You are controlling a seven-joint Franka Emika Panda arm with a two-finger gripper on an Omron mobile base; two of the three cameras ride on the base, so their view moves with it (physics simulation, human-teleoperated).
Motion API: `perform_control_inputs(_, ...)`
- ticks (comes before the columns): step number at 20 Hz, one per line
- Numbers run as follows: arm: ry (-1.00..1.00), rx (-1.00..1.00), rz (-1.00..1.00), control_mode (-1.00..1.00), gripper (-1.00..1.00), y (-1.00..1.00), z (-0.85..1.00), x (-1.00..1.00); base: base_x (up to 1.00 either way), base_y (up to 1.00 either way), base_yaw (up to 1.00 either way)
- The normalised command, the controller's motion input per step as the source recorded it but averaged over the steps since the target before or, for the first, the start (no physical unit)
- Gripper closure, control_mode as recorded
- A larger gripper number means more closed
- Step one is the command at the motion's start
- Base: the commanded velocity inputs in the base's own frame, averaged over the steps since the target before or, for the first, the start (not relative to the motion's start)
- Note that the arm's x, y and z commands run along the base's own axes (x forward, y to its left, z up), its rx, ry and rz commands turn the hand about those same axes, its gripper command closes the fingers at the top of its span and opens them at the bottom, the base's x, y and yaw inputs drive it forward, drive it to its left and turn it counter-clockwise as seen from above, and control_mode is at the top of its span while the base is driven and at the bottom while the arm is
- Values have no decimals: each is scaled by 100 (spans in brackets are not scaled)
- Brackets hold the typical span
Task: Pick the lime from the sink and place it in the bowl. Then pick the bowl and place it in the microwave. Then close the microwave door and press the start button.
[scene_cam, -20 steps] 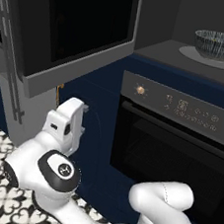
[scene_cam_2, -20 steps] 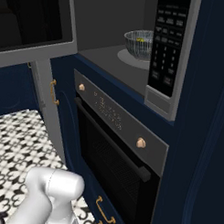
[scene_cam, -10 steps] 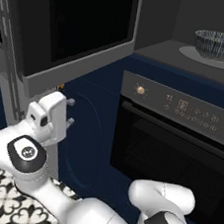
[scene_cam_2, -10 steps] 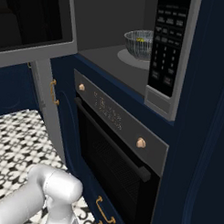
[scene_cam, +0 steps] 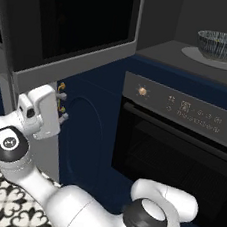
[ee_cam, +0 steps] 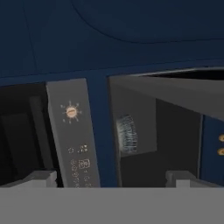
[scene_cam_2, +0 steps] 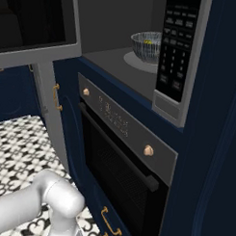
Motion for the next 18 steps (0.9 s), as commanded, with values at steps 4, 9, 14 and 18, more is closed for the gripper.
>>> perform_control_inputs(4,8,-25,15,-100,-100,0,-24,0,0,0,0)
perform_control_inputs(9,15,-16,23,-100,-100,0,-68,23,0,0,0)
perform_control_inputs(14,14,-1,16,-100,-100,11,-7,79,0,0,0)
perform_control_inputs(18,18,-8,6,-100,-100,81,0,100,0,0,0)
